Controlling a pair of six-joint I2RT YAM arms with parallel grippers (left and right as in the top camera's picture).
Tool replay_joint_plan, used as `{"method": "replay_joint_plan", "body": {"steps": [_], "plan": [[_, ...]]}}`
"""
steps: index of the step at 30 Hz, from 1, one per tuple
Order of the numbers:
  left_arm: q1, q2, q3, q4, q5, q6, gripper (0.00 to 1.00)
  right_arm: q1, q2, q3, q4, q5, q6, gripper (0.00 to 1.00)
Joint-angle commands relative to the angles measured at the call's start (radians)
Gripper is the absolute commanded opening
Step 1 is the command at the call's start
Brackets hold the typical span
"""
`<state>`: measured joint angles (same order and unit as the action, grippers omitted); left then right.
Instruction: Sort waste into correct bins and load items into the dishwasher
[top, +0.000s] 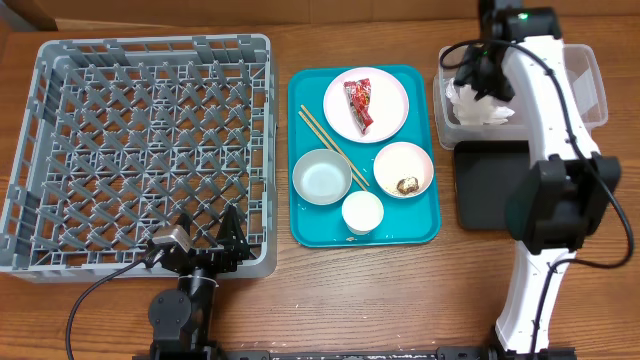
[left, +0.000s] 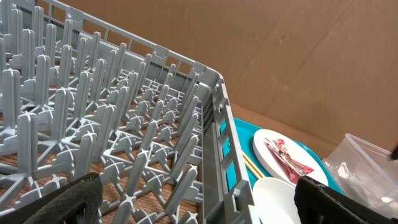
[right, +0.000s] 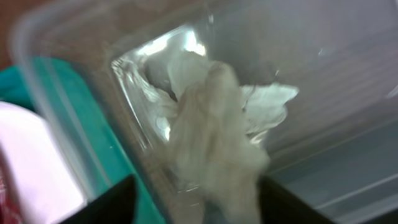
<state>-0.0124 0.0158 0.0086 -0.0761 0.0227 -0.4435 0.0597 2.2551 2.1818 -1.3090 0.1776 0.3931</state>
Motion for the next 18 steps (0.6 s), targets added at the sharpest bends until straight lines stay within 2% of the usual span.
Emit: {"method": "replay_joint_plan", "body": {"steps": [1,3,5,11,18], "plan": [[0.006,-0.003,-0.003,-0.002,-0.004,-0.006,1.00,0.016,-0.034,0.033,0.014,-0.068,-0.067,0.80],[0.006,-0.003,-0.003,-0.002,-0.004,-0.006,1.00,0.033,-0.044,0.074,0.012,-0.126,-0.117,0.91],[0.006,-0.003,-0.003,-0.002,-0.004,-0.006,1.00,0.058,-0.052,0.105,0.012,-0.143,-0.139,0.94],[0.006,-0.003,-0.003,-0.002,-0.004,-0.006,1.00,0.167,-0.043,0.120,0.057,-0.154,-0.140,0.95],[0.006,-0.003,-0.003,-0.002,-0.004,-0.006,1.00,0.296,0.051,0.096,0.108,-0.146,-0.185,0.94]]}}
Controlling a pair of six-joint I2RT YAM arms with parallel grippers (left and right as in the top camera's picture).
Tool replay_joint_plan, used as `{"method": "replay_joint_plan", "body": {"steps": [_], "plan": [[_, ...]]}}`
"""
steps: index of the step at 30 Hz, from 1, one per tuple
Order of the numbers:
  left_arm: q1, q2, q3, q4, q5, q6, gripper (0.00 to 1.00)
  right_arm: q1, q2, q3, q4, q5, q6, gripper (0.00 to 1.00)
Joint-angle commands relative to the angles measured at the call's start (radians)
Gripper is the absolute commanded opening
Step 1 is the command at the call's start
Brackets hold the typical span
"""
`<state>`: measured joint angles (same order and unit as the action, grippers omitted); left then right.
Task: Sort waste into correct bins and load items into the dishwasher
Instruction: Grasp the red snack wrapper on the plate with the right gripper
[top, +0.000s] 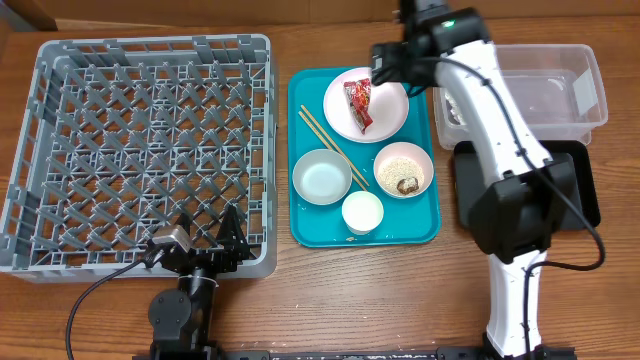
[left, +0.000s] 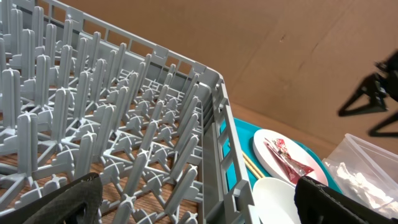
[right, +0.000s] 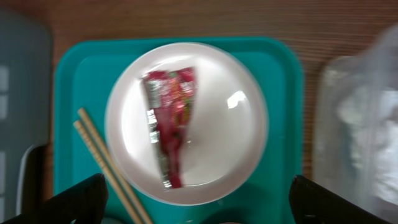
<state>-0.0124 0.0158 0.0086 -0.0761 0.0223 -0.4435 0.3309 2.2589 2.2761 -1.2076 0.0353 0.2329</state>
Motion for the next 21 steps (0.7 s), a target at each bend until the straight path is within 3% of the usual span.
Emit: {"method": "replay_joint_plan", "body": {"steps": [1,16,17,18,20,21], "plan": [[0.006,-0.003,-0.003,-0.002,-0.004,-0.006,1.00,0.034,0.069,0.002,0.006,-0.005,-0.024,0.94],[0.006,-0.003,-0.003,-0.002,-0.004,-0.006,1.00,0.066,0.253,0.001,0.002,-0.084,-0.026,0.55],[0.006,-0.003,-0.003,-0.002,-0.004,-0.006,1.00,0.067,0.256,0.001,0.002,-0.084,-0.026,0.50],[0.006,-0.003,-0.003,-0.002,-0.004,-0.006,1.00,0.066,0.257,0.001,0.002,-0.082,-0.026,0.39],[0.006,-0.003,-0.003,-0.002,-0.004,-0.006,1.00,0.066,0.254,0.004,0.000,-0.082,-0.026,0.04],[0.006,-0.003,-0.003,-0.002,-0.004,-0.006,1.00,0.066,0.248,0.010,-0.005,-0.082,-0.025,0.04]]}}
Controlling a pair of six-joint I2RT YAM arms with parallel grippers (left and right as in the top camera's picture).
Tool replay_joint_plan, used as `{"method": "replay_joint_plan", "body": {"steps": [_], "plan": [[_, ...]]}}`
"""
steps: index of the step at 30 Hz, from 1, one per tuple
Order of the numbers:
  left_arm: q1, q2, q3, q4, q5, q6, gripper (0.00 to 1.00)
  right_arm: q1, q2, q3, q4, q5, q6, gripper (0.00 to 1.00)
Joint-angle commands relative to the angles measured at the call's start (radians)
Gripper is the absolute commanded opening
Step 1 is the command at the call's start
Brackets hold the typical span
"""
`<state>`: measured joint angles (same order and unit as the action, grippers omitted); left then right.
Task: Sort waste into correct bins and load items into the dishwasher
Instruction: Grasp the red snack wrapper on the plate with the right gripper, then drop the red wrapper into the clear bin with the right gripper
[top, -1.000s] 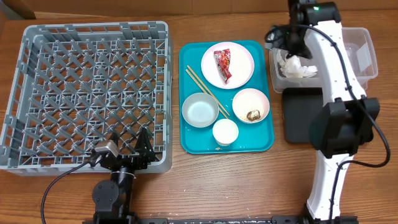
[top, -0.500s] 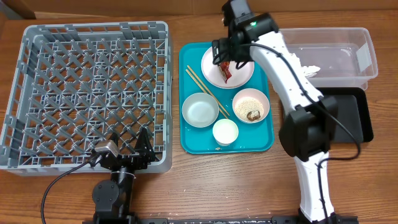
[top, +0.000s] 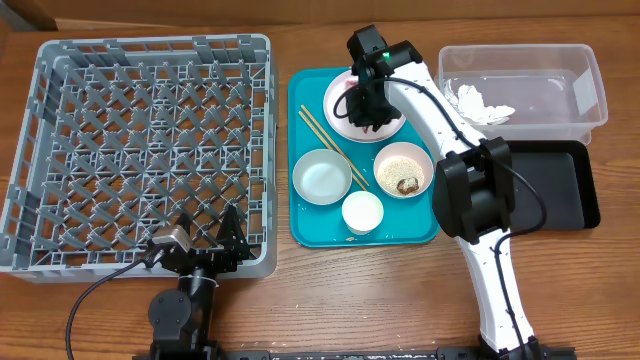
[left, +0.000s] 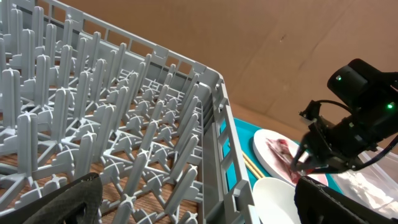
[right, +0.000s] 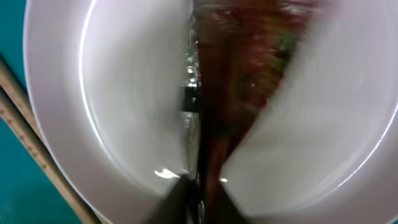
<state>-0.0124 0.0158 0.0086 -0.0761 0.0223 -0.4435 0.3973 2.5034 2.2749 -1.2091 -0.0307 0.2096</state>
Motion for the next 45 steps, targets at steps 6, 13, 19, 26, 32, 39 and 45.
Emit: {"method": "replay_joint_plan", "body": {"steps": [6,13,19,26,32,39,45], "plan": [[0.006,-0.003,-0.003,-0.002,-0.004,-0.006,1.00,-0.024,-0.113,0.096,-0.081,0.050,0.005,0.04],[0.006,-0.003,-0.003,-0.002,-0.004,-0.006,1.00,-0.111,-0.301,0.119,-0.257,0.284,0.278,0.04],[0.006,-0.003,-0.003,-0.002,-0.004,-0.006,1.00,-0.219,-0.268,0.072,-0.302,0.251,0.327,0.04],[0.006,-0.003,-0.003,-0.002,-0.004,-0.006,1.00,-0.269,-0.237,-0.081,-0.210,0.239,0.326,0.43],[0.006,-0.003,-0.003,-0.002,-0.004,-0.006,1.00,-0.280,-0.254,-0.043,-0.237,0.239,0.267,0.65],[0.006,-0.003,-0.003,-0.002,-0.004,-0.006,1.00,-0.256,-0.392,0.045,-0.294,0.070,0.132,0.66],[0.006,-0.003,-0.003,-0.002,-0.004,-0.006,1.00,-0.183,-0.529,0.045,-0.382,0.027,0.123,0.66]]}}
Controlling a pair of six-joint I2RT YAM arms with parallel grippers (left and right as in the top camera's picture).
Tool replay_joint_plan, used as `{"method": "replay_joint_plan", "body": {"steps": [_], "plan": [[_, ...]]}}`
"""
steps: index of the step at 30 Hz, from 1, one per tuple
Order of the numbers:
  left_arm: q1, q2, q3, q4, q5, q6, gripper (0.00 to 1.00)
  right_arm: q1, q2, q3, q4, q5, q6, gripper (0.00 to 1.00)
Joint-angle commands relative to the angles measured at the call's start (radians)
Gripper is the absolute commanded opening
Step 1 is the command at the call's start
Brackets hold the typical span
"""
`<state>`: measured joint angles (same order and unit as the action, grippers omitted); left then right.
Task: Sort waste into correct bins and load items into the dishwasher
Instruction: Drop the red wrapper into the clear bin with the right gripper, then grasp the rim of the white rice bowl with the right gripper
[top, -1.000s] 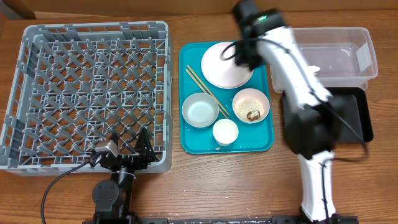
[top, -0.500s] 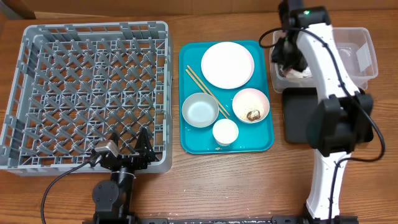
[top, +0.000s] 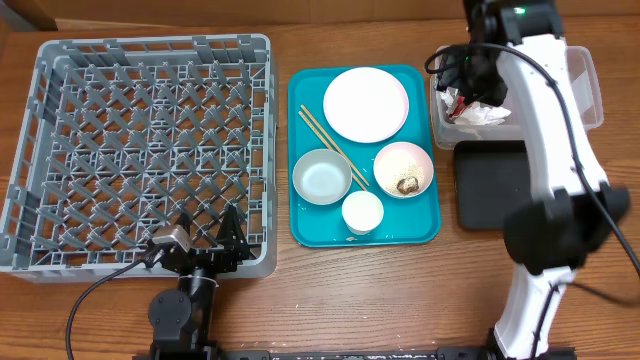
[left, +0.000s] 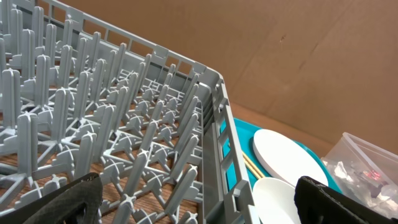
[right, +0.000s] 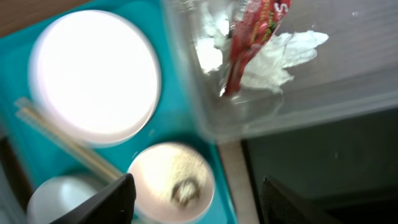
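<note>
The red snack wrapper (right: 252, 37) lies in the clear plastic bin (top: 590, 90), on top of crumpled white tissue (right: 283, 53). Above the bin's left end, my right gripper (right: 198, 186) is open and holds nothing. On the teal tray (top: 300, 230) the white plate (top: 366, 104) is bare. With it on the tray are chopsticks (top: 330, 148), a pale bowl (top: 321, 176), a bowl with food scraps (top: 403, 170) and a white cup (top: 362, 212). My left gripper (left: 198, 183) is open and empty at the front right corner of the grey dish rack (top: 270, 150).
A black bin (top: 485, 190) sits on the wooden table just in front of the clear bin, right of the tray. The rack fills the left half of the table. My right arm stretches along the table's right side.
My right gripper was shut on the red wrapper on the white plate. Now it is open over the clear bin, the wrapper lies inside, and the plate is bare. The left arm is unchanged.
My right gripper hung over the clear bin with white tissue below it. Then it was open above the plate with the wrapper, then down on the wrapper. Now the wrapper lies with the tissue. My left gripper stayed open by the rack throughout.
</note>
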<state>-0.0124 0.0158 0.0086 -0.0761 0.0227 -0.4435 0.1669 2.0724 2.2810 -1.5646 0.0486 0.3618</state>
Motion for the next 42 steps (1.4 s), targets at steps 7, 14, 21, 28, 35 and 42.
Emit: {"method": "replay_joint_plan", "body": {"steps": [7,14,21,28,35,42], "plan": [[0.006,-0.003,-0.003,-0.002,-0.004,-0.006,1.00,0.212,-0.101,-0.023,0.003,-0.077,-0.026,0.66],[0.006,-0.003,-0.003,-0.002,-0.004,-0.006,1.00,0.317,-0.093,-0.235,0.192,-0.077,0.009,0.64],[0.006,-0.003,-0.003,-0.002,-0.004,-0.006,1.00,0.313,-0.092,-0.423,0.287,-0.069,0.036,0.63],[0.006,-0.003,-0.003,-0.002,-0.004,-0.006,1.00,0.319,-0.090,-0.528,0.384,-0.069,0.058,0.57],[0.006,-0.003,-0.003,-0.002,-0.004,-0.006,1.00,0.322,-0.049,-0.658,0.556,-0.024,0.120,0.49],[0.006,-0.003,-0.003,-0.002,-0.004,-0.006,1.00,0.322,-0.018,-0.724,0.649,0.044,0.198,0.48]]}}
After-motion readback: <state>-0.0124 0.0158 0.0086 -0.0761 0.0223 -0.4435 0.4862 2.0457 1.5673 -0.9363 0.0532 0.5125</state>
